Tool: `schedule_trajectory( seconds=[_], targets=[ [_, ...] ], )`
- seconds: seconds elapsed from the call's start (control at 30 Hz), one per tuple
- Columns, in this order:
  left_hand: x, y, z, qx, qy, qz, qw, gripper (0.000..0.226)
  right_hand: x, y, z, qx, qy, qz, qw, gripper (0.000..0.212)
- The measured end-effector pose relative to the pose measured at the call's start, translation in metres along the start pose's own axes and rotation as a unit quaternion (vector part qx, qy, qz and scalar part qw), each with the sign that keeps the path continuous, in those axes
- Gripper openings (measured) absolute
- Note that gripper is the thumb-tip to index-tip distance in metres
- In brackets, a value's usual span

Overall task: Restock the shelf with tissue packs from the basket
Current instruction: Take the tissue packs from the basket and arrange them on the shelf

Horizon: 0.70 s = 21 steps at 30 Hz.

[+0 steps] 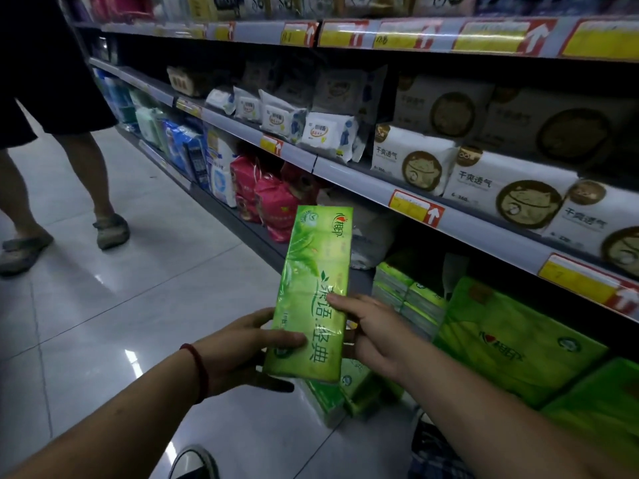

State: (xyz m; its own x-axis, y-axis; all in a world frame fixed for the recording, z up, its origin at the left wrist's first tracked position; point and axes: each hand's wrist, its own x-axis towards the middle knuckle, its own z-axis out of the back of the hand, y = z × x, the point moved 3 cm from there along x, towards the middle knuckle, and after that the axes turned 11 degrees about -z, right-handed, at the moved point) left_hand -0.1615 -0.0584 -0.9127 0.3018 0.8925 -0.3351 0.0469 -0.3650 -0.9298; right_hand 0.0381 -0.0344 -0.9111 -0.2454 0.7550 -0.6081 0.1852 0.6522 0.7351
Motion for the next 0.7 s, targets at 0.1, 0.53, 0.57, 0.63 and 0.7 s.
schedule_trajectory(
  seconds=[0.1,0.53,0.57,0.63,0.7],
  targets=[
    [0.02,0.012,-0.007,0.02,0.017,0.017,1.0,0.059,0.008,-0.007,0.018,-0.003,-0.022,-0.031,0.999,0.029],
    [0.182,0.067,-0.073,0.048,0.033,0.032,0.998,0.021,0.089,-0.011,0.142,0.026,-0.193,-0.089,0.977,0.031],
    [0.193,0.071,-0.077,0.04,0.038,0.032,0.998,0.022,0.095,-0.008,0.149,0.028,-0.202,-0.087,0.975,0.031],
    [0.211,0.08,-0.083,0.022,0.038,0.025,0.999,0.028,0.106,-0.004,0.16,0.025,-0.213,-0.081,0.973,0.028],
    [0.225,0.085,-0.088,0.001,0.023,0.008,1.0,0.03,0.115,-0.002,0.169,0.038,-0.224,-0.073,0.971,0.027]
  ],
)
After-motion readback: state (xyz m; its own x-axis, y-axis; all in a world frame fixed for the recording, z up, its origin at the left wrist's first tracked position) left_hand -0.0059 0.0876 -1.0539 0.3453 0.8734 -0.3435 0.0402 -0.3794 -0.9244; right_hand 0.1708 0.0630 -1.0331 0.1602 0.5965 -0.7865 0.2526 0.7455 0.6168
